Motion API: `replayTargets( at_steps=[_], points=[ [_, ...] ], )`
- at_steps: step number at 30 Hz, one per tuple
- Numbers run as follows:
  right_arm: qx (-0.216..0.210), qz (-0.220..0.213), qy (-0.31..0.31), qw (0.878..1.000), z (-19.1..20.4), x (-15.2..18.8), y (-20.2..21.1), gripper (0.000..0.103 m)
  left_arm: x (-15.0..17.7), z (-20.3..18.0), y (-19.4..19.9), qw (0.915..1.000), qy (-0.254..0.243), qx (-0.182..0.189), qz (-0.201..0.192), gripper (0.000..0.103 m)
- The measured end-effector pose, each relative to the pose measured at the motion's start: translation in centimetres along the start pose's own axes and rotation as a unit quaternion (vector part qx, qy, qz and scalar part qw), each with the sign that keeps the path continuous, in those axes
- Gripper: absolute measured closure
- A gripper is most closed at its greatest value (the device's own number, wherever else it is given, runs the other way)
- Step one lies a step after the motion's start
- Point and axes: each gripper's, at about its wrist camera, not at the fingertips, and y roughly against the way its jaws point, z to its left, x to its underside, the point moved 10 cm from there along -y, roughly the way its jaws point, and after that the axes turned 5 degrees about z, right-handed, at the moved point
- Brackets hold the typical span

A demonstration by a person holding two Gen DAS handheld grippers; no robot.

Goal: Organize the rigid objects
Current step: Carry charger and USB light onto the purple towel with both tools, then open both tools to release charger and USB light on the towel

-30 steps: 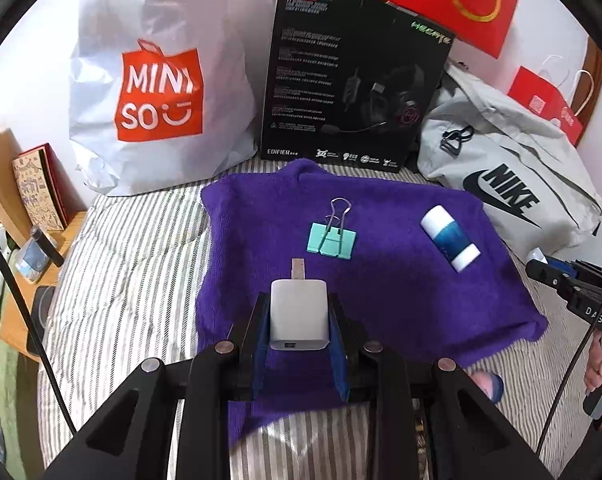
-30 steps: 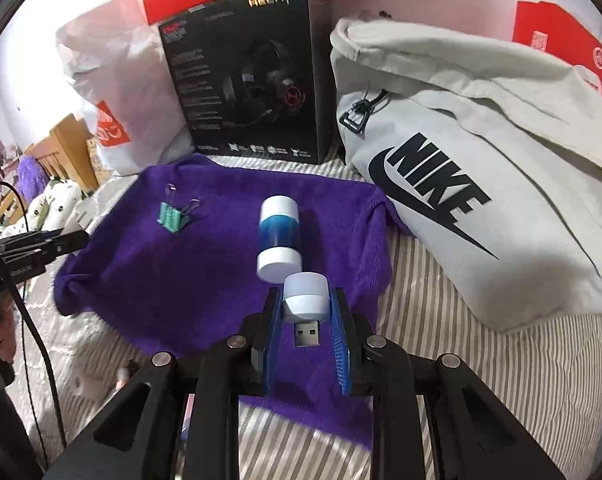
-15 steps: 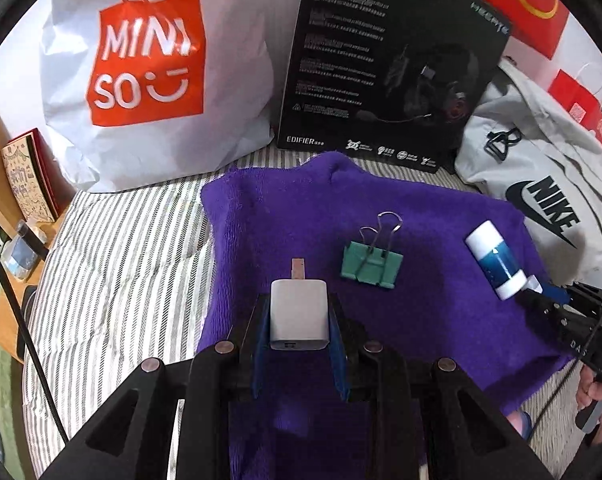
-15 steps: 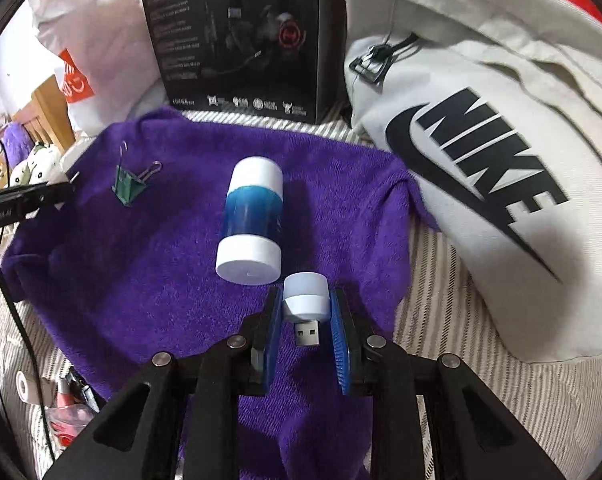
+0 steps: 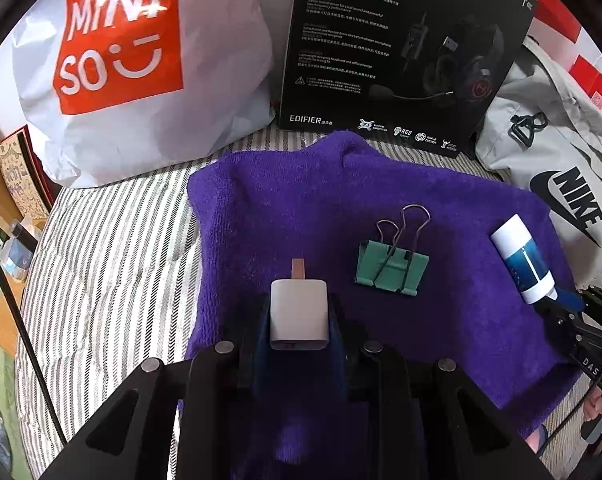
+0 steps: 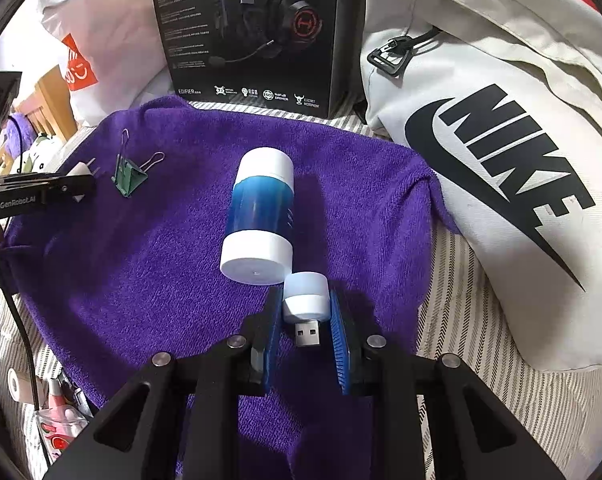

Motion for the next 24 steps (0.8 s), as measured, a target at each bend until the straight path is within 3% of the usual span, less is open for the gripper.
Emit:
replayTargets(
  at_steps=[12,16,19,21,24],
  points=[
    [-0.012,-0.003,0.008,1.0,-0.1,0.3,0.4,0.079,-0.3,-0.8,-0.9,0.9992,-0.03,-0.028,-0.001,0.077],
    [-0.026,0.008,0.006,1.0,0.1,0.7,0.8,0.078,0.1,-1.2,-0.9,0.9993,-0.029,-0.024,0.002,0.069],
    [-0.026,0.013,0.004,1.0,0.1,1.2,1.4,0.071,0.8,-1.4,-0.6,0.9988,-0.036,-0.031,0.01,0.061],
    [-0.024,0.015,0.002,1.0,0.1,1.6,1.9,0.063,1.4,-1.4,-0.4,0.9983,-0.038,-0.041,0.013,0.058],
    [-0.028,0.013,-0.001,1.0,0.4,2.4,2.8,0.063,2.2,-1.5,0.0,0.9981,-0.033,-0.048,0.017,0.057]
  ],
)
